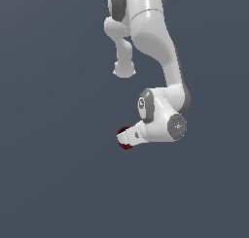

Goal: Pick up the object and move it to a goal position.

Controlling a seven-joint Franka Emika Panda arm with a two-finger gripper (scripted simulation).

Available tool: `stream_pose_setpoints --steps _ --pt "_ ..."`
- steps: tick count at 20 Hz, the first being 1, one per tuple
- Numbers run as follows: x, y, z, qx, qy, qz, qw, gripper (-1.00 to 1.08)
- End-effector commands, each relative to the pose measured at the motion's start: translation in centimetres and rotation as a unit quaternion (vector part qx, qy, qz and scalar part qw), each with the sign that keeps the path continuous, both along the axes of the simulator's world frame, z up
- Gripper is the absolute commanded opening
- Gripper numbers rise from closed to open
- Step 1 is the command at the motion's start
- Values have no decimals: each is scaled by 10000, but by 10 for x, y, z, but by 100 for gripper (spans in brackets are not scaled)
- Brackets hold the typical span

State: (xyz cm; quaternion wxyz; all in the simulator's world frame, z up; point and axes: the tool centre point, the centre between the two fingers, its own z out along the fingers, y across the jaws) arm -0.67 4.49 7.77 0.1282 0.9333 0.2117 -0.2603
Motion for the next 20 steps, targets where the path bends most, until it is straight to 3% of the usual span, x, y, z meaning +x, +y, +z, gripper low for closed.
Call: stream_pose_setpoints --steps 1,6,11,16,20 --pt "0 0 0 0 -4 2 10000 -100" --pt "10 -10 14 9 -168 42 9998 -100" --pt "32 -32 49 31 -572 140 9983 -100" --pt "62 -68 109 69 -1227 298 9920 -100" --pt "87 -106 176 113 -1915 463 9803 -100"
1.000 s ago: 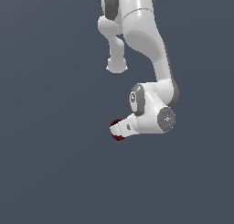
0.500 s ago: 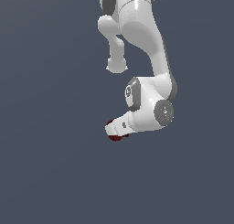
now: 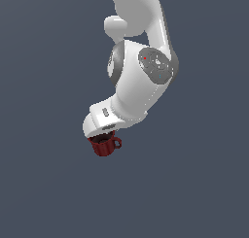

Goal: Pick up the object and move it to a goal position.

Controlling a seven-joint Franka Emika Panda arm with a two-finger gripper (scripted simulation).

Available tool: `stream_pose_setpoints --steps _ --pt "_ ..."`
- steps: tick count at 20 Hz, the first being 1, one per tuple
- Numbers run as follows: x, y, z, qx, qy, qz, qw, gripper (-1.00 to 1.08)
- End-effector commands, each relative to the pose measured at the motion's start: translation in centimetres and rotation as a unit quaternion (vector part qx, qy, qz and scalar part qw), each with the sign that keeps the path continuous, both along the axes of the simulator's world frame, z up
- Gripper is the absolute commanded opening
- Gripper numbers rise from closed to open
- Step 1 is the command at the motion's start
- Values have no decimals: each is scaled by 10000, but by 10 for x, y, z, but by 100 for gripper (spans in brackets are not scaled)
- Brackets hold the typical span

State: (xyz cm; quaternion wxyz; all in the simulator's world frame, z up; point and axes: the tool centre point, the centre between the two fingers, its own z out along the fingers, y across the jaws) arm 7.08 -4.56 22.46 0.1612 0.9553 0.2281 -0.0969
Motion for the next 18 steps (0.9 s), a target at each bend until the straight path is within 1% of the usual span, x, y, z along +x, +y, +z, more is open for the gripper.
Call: stream_pose_setpoints --steps 1,4,6,10,14,18 --pt "14 -24 45 18 -459 102 9989 -100" --pt "24 -49 91 54 -916 211 9956 -100" --pt "29 -63 117 77 -1177 273 9926 -100" --pt "33 -85 159 124 -1588 369 9865 -100" --pt "35 -98 183 159 -1829 425 9821 -100" --pt "35 -102 189 189 -1896 439 9807 -100"
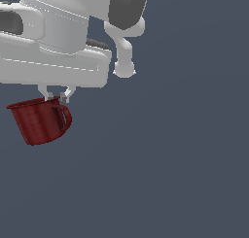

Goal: Pick up the object and move it to a goal position.

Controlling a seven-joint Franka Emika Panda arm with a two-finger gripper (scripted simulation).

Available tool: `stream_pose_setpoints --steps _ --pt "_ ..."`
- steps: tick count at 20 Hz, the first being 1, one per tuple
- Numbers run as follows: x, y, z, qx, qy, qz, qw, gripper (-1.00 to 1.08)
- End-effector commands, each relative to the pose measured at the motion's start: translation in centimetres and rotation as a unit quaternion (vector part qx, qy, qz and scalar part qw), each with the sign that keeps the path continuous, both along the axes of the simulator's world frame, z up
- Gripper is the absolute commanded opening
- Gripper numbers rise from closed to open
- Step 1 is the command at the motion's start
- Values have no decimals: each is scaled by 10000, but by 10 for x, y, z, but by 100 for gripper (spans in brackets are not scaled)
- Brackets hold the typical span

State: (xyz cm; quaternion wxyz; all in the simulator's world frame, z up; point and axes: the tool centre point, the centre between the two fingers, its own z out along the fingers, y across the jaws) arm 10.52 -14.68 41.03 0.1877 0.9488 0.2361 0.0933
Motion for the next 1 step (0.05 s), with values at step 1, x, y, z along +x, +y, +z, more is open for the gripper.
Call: stream_pose_setpoints --steps 1 --pt "1 0 4 13 -37 17 10000 -100"
